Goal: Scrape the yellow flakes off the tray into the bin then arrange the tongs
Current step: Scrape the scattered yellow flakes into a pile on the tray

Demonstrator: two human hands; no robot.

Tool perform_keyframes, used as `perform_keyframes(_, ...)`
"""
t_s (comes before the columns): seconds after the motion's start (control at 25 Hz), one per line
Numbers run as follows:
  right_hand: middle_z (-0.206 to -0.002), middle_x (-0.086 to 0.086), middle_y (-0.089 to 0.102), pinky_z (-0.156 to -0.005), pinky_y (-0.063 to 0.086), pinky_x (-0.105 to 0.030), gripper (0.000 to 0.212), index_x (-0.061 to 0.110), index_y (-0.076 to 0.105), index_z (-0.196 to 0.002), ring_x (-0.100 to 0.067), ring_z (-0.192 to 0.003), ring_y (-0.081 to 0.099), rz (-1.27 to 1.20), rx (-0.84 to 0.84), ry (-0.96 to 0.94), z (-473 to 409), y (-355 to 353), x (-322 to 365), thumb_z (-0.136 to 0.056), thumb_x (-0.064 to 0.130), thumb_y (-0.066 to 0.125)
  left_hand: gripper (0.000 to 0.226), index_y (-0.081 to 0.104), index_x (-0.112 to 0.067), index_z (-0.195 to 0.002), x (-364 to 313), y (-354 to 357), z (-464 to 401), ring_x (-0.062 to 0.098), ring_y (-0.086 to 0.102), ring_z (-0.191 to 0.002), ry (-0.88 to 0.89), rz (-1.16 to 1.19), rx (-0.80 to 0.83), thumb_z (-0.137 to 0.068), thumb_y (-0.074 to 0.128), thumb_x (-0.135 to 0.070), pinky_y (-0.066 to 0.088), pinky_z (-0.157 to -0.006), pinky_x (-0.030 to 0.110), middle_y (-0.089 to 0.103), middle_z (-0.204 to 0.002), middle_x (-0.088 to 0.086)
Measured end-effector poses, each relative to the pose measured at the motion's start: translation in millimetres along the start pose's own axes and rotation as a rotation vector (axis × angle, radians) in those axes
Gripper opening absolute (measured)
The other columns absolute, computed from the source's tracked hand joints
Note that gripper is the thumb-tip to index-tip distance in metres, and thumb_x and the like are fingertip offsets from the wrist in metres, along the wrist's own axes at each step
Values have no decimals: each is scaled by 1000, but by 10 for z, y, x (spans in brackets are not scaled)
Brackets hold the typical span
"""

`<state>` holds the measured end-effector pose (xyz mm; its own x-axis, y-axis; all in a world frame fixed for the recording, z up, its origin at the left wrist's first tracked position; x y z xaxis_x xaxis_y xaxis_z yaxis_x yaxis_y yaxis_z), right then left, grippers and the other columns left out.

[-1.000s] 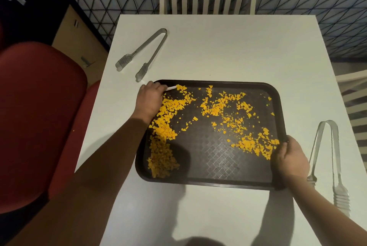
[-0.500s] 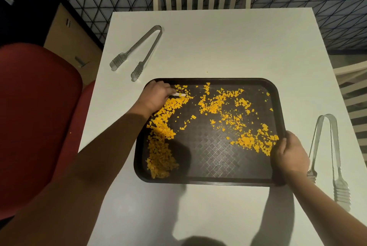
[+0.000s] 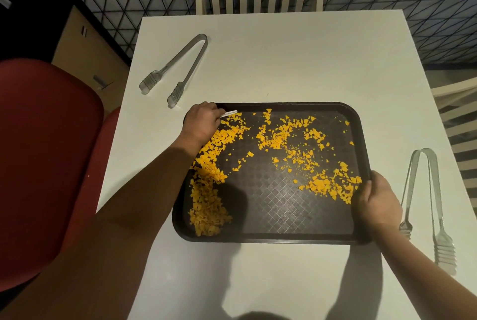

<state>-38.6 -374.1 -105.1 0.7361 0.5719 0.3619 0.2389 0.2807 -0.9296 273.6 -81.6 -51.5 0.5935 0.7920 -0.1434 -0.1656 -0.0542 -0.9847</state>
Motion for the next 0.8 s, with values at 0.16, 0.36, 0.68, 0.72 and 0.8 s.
perform_keyframes(0.16, -97, -12, 62, -62, 36, -33, 25, 24, 44, -102, -37, -74, 57, -4, -4, -2, -26, -19, -8, -88, 34, 25, 31, 61, -20, -120, -162, 16, -62, 29, 53, -107, 141, 21, 67, -93, 48, -16, 34, -88, 36, 62, -112, 8)
perform_keyframes(0.36, -99, -12, 62, -62, 37, -32, 27, 25, 45, -105, -38, -76, 57, -5, 2, -15, -9, -19, 12, -89, 35, 25, 31, 60, -19, -121, -66, -41, -45, 29, 53, -107, 132, -37, -16, -94, 47, -17, 34, -85, 35, 64, -113, 6)
perform_keyframes(0.68, -97, -11, 61, -62, 34, -31, 27, 23, 45, -103, -35, -74, 55, -10, -15, -7, -4, -46, 18, -89, 34, 25, 34, 57, -19, -125, -484, 82, -270, 30, 54, -106, 183, -39, 110, -93, 47, -17, 42, -87, 37, 61, -113, 9)
perform_keyframes(0.72, -97, -12, 61, -62, 34, -31, 27, 23, 46, -103, -35, -73, 55, -11, -13, -7, -5, -53, 19, -88, 34, 25, 34, 57, -20, -125, -496, 74, -246, 28, 54, -106, 220, -53, 118, -93, 47, -17, 41, -87, 37, 61, -112, 7)
perform_keyframes(0.8, -98, -13, 62, -62, 34, -32, 28, 23, 46, -104, -37, -75, 56, -14, -10, -8, -2, -65, 25, -89, 34, 25, 33, 58, -22, -123, -468, 57, -134, 25, 53, -106, 312, -81, 149, -93, 47, -19, 37, -87, 36, 62, -111, 5)
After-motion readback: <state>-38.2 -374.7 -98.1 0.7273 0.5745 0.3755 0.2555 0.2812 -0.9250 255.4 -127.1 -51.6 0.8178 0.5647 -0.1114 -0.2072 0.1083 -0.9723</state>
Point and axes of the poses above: each hand's wrist, its own z-axis away from the middle knuckle, its own y-axis out of the palm, x = y × z, the point moved 5 cm from there along -z, towards the middle knuckle
